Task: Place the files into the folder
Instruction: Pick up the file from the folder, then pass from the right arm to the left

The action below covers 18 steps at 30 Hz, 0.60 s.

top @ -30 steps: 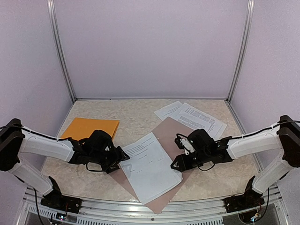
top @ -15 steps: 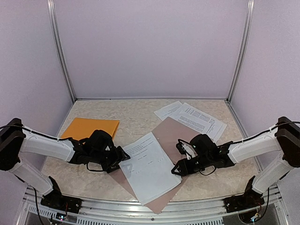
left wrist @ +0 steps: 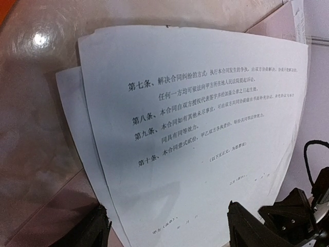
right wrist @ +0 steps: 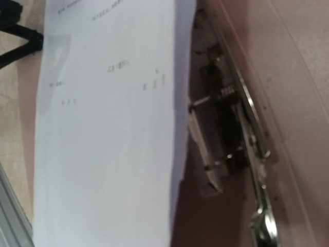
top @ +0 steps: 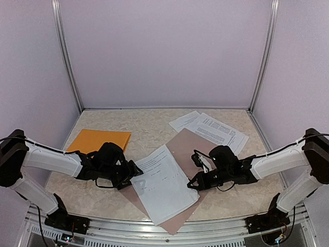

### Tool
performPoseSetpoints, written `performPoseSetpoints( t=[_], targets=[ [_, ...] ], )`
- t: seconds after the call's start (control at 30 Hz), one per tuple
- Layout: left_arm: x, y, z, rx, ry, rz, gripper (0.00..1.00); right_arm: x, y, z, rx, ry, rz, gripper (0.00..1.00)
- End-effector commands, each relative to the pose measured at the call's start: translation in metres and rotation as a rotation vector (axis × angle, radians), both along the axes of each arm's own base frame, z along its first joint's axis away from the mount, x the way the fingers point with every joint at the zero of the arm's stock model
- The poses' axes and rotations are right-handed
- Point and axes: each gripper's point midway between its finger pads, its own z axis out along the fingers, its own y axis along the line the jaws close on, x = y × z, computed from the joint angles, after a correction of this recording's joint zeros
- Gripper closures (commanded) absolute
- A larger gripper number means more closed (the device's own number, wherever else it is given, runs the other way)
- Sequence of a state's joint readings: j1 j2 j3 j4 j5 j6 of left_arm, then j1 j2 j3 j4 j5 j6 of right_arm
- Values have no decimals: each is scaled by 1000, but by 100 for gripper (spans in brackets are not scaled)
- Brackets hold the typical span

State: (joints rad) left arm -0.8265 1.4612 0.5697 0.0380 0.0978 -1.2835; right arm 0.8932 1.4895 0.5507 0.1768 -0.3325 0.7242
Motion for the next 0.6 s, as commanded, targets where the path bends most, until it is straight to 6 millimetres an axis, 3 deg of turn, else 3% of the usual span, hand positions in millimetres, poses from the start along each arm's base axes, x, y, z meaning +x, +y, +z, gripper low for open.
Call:
performPoseSetpoints(
  t=[0.0, 0.33, 0.57],
  targets=[
    [0, 2, 4, 9, -16, -8, 24, 7, 2, 18, 31, -41, -16, 100],
    [11, 11, 17, -80, -38, 8, 22, 30, 5, 67, 116, -133, -122, 100],
    [14, -12, 9, -187, 19, -38, 22, 32, 15, 88, 240, -74, -170, 100]
  ],
)
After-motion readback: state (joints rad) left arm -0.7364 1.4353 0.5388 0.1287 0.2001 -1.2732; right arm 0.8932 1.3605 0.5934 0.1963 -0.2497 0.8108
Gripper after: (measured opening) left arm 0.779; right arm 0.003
